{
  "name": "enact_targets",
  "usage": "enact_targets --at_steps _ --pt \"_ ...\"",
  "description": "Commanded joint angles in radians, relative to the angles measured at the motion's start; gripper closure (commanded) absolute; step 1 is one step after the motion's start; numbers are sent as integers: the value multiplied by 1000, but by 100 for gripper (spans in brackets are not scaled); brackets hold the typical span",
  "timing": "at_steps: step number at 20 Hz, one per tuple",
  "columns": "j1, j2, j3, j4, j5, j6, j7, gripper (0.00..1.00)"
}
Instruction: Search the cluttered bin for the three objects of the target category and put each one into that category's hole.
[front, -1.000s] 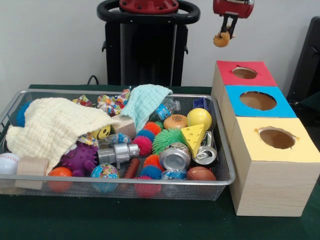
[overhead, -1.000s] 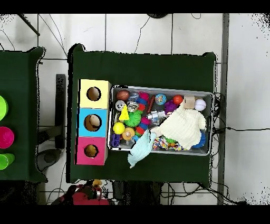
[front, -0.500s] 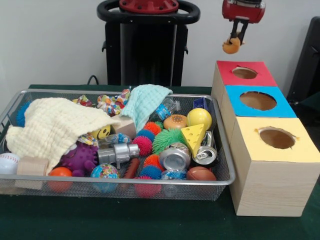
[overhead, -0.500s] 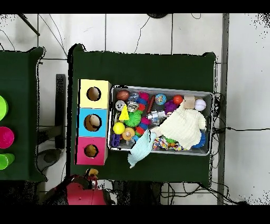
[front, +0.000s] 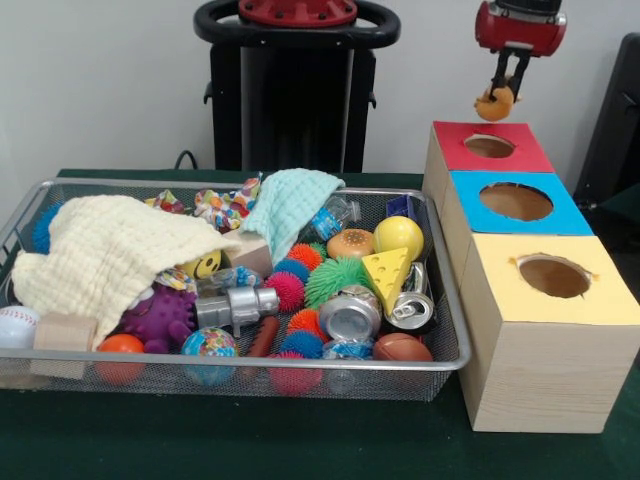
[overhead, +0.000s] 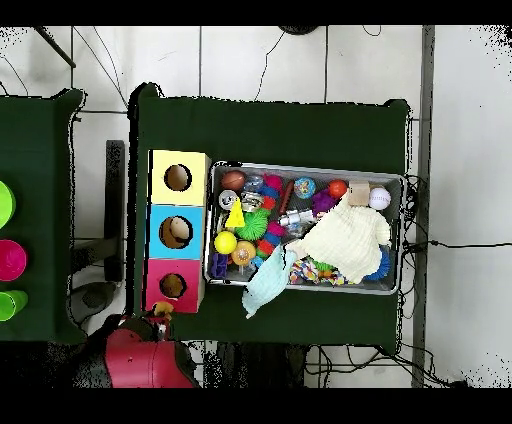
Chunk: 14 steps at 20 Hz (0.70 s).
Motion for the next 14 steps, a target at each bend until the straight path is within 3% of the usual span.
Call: enact_targets --at_steps 1,14 --pt "-1 55 -16 -129 64 107 247 100" --pt "-7 89 -42 -159 69 94 213 100"
